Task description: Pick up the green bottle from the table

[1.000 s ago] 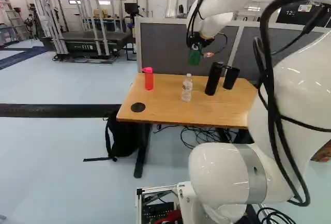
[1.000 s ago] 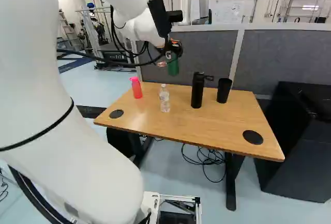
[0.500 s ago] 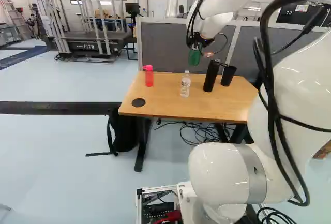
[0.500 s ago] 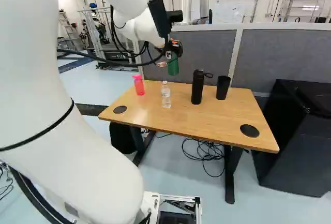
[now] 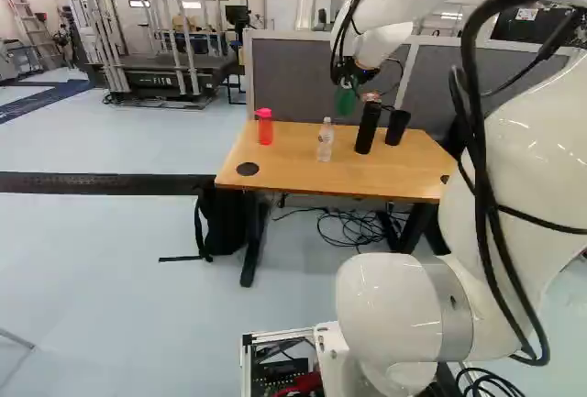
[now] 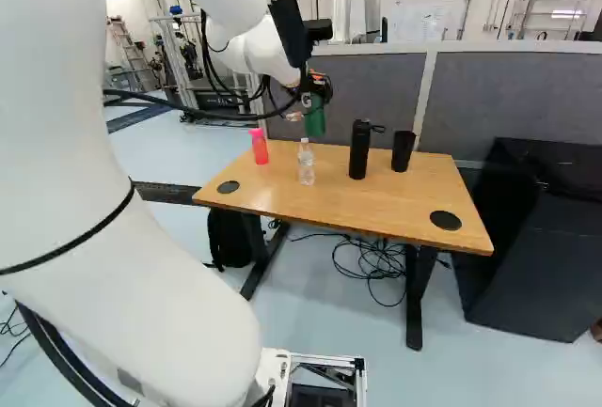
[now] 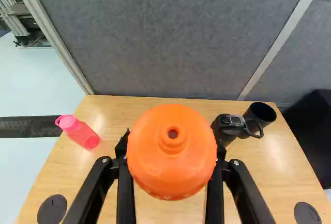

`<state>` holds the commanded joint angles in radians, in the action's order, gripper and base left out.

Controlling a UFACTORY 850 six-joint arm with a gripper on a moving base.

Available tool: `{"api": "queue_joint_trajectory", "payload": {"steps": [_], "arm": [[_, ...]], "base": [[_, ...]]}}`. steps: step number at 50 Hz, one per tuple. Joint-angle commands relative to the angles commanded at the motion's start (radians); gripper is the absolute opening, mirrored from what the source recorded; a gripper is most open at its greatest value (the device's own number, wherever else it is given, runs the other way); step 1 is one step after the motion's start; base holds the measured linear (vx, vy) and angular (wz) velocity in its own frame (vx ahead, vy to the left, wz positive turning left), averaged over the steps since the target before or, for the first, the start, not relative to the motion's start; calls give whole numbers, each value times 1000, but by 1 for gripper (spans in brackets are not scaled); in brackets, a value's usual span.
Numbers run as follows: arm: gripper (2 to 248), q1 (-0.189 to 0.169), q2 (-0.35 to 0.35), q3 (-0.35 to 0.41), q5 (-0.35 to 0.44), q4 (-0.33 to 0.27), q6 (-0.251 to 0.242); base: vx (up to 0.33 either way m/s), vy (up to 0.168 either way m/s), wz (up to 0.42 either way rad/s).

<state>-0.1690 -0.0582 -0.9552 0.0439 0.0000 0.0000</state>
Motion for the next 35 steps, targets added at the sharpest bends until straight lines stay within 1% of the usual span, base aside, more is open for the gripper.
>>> {"api": "queue_joint_trajectory", "payload": {"steps": [23,35], "arm": [[121,0,0,0,0,0,0],[121,0,0,0,0,0,0]], "base": [[-158,-2,15],[-105,-3,7]]}}
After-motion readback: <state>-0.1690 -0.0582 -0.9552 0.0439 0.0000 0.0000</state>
